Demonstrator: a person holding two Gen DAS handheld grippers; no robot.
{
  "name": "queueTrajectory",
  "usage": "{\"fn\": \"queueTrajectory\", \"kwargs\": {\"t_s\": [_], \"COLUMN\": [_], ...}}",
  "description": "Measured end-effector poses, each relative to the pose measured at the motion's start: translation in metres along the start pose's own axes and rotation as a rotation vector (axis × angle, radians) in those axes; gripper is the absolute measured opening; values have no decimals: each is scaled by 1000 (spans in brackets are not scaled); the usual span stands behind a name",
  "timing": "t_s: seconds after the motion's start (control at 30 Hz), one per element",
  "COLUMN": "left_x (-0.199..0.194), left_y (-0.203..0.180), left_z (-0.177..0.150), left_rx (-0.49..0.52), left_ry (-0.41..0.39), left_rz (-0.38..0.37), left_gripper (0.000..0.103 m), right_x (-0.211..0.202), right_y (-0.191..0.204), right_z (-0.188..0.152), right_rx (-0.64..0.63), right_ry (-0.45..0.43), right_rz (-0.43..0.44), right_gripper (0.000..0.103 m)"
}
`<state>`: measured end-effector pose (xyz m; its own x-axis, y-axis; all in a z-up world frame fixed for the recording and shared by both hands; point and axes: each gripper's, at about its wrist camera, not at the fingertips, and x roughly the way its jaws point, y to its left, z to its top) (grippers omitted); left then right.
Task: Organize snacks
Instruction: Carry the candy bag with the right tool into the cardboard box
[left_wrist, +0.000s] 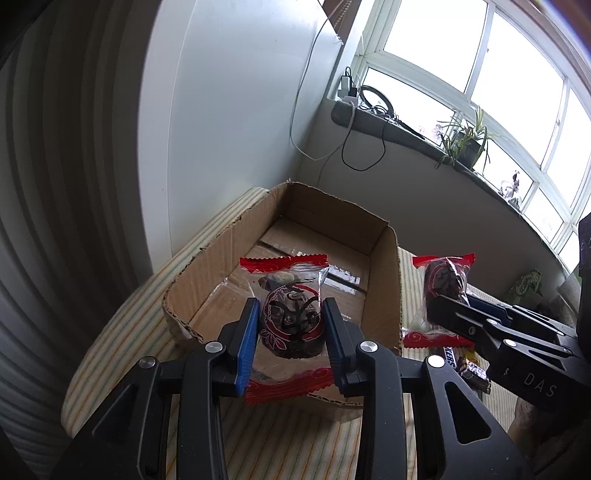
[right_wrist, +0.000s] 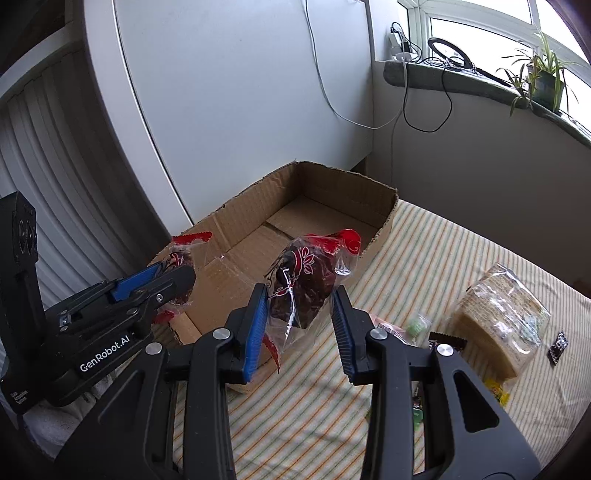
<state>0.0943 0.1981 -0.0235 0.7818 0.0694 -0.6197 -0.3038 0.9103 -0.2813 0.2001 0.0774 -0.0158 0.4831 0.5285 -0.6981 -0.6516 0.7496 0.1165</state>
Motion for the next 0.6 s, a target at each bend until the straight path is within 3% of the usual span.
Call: {"fn": "queueTrajectory", "kwargs": {"t_s": [0.47,0.6], "left_x": [14,14], "left_y": [10,10], "left_z": [10,13], "left_rx": [-8,-11], "left_ry": [-1,-6], "left_rz": [15,15], "left_gripper": [33,34], "right_x": [34,30], "right_y": [14,15], "right_z": [8,7], "right_rx": [-30,-38], "right_ry": [31,10], "right_rz": [10,-2], "right_gripper": [38,63]}}
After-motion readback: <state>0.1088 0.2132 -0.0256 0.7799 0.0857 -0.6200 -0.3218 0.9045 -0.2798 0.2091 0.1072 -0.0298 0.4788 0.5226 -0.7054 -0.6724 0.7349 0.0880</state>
